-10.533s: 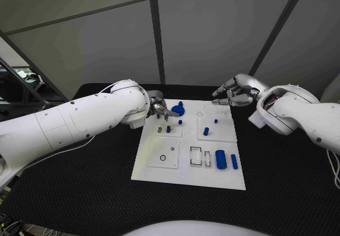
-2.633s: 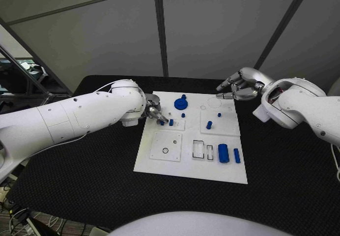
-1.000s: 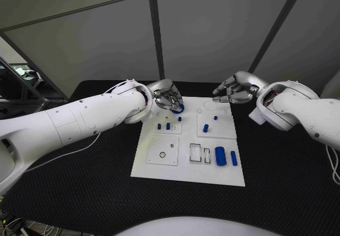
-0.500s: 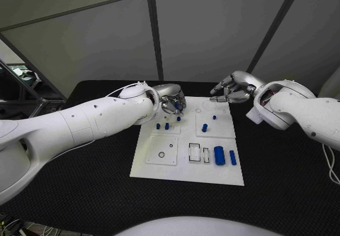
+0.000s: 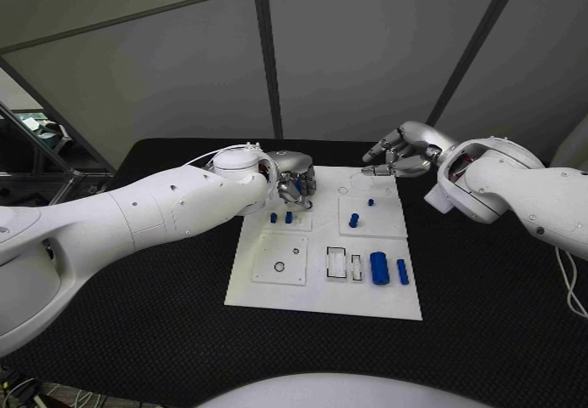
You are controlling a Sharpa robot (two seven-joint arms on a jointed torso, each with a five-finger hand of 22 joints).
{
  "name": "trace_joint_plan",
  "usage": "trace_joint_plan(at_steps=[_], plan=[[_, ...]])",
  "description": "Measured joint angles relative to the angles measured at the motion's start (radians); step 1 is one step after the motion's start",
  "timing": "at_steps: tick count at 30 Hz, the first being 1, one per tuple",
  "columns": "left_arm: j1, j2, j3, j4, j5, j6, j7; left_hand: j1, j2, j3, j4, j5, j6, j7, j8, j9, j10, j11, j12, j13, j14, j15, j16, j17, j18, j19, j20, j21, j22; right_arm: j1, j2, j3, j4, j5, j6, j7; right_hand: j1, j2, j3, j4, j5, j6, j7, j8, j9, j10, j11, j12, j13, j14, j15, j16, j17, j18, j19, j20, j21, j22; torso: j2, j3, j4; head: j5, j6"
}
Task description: Assemble the parts on the task board
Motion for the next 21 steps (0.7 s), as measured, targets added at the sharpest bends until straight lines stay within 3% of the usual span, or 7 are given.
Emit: trace_joint_plan(at_steps=[21], plan=[[-0.01,0.022,0.001,-0.022,-0.029,0.032,-0.009,0.017,0.025,0.023,-0.011,0.0,0.015,-0.002,0.0,-0.019,0.011,-0.003,0.005,-0.029,0.003,-0.003,0.067,0.043,0.0,0.041,-0.005,0.126,0.12,0.0,0.006,0.0,-0.004,-0.001,0.0,0.0,0.0,0.0,0.0,0.0,0.0,0.0,0.0,0.0,0.0,0.0,0.0,0.0,0.0,0.0,0.0,0.0,0.0,0.0,0.0,0.0,0.0,0.0,0.0,0.0001,0.0007,-0.002,0.0]])
